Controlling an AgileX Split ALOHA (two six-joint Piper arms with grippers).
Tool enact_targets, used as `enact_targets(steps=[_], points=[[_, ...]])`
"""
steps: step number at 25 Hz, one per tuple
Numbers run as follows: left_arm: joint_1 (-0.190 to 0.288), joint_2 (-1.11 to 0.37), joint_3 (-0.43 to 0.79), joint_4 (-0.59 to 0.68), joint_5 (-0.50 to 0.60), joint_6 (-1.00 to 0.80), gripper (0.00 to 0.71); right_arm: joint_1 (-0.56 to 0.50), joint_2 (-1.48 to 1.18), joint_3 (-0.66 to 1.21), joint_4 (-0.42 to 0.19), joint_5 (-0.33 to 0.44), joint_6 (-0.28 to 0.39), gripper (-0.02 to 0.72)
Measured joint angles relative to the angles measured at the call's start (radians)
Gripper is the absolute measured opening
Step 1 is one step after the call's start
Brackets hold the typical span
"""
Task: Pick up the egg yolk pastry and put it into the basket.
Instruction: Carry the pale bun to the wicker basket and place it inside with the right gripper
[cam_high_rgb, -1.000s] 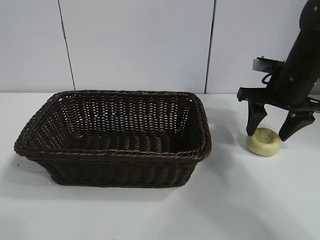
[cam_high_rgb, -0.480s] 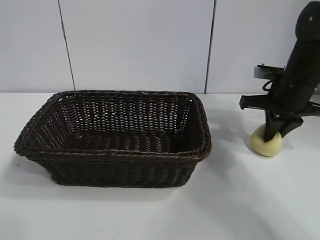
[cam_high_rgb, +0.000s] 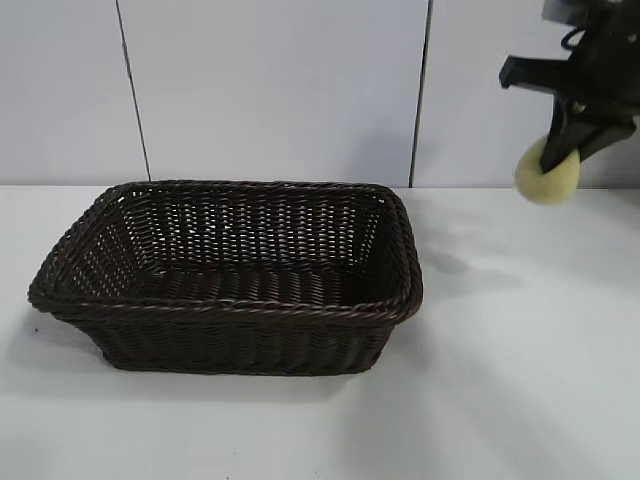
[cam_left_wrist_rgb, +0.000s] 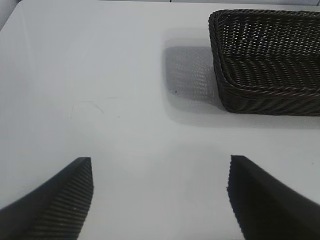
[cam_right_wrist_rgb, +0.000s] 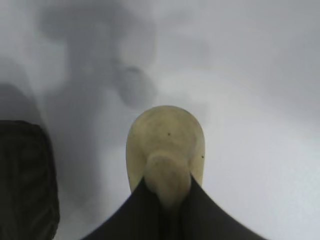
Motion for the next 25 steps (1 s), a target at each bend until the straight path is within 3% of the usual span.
enact_targets(steps=[8,20,25], points=[[0.000,0.000,0.000,0.000,0.000,0.000,0.542,0.071,-0.068,0.000,0.110,-0.002,-0.027,0.024],[0.000,0.000,0.000,0.000,0.000,0.000,0.542,0.460,-0.068,0.000,0.129,-0.147,-0.031,0.024],[0.000,0.000,0.000,0.000,0.000,0.000,0.542,0.574,-0.068,0.000,0.132,-0.224,-0.032,0.024]])
